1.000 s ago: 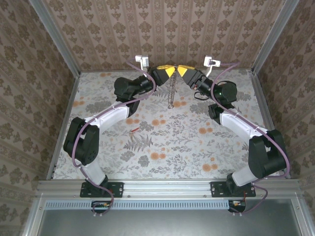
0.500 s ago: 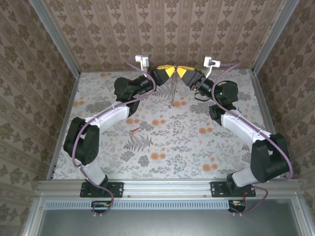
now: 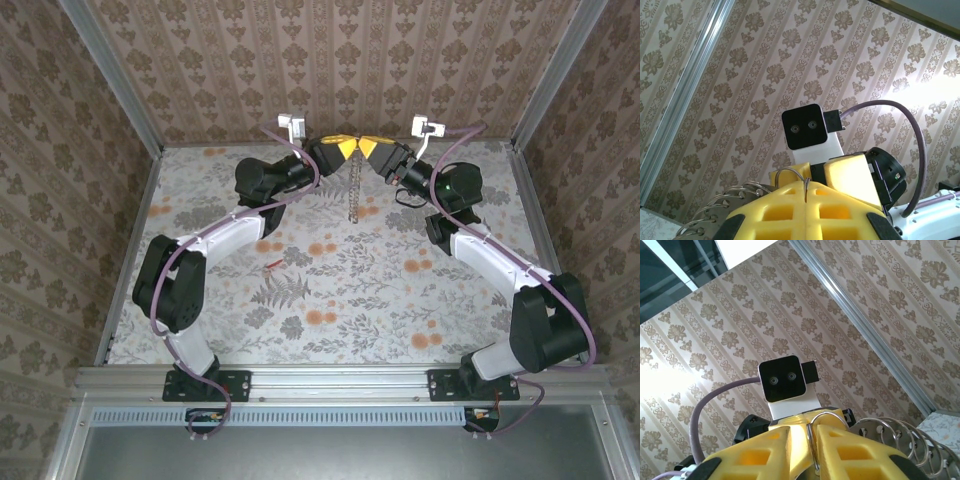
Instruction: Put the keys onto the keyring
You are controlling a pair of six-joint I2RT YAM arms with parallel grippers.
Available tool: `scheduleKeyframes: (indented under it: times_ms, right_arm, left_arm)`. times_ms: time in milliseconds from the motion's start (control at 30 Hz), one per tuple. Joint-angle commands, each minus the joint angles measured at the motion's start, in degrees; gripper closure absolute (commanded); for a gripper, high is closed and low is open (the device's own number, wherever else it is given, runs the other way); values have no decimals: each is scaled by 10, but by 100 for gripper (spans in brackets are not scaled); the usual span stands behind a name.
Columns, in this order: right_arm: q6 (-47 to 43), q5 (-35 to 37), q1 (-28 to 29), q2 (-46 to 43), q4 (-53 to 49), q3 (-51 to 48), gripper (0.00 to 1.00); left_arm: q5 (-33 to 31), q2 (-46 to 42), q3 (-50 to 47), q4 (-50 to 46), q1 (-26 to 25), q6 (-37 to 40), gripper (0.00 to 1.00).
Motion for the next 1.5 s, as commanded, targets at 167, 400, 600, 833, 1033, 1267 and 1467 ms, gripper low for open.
scheduleKeyframes:
  times_ms: [167, 400, 600, 833, 1033, 1267, 1467]
  right_arm:
    - [-25, -34, 5, 15, -22, 37, 98]
    - [-32, -38, -1, 25, -15, 34, 100]
    - [-13, -31, -9, 27, 25, 23, 100]
    - [-5, -27, -17, 16, 41, 11, 100]
    - [-3, -27, -18, 5, 55, 4, 100]
    - [0, -26, -19, -11, 71, -9, 100]
    - [11, -7, -19, -19, 90, -24, 100]
  left_arm:
    - [19, 4, 22, 15, 2, 5, 100]
    - [31, -8, 27, -17, 2, 19, 95]
    - [18, -35, 0, -21, 9, 38, 72]
    - [1, -78, -43, -18, 38, 34, 54]
    - [2, -103, -70, -21, 58, 33, 51]
    - [18, -111, -76, -31, 65, 32, 51]
    - [42, -99, -63, -15, 60, 8, 65]
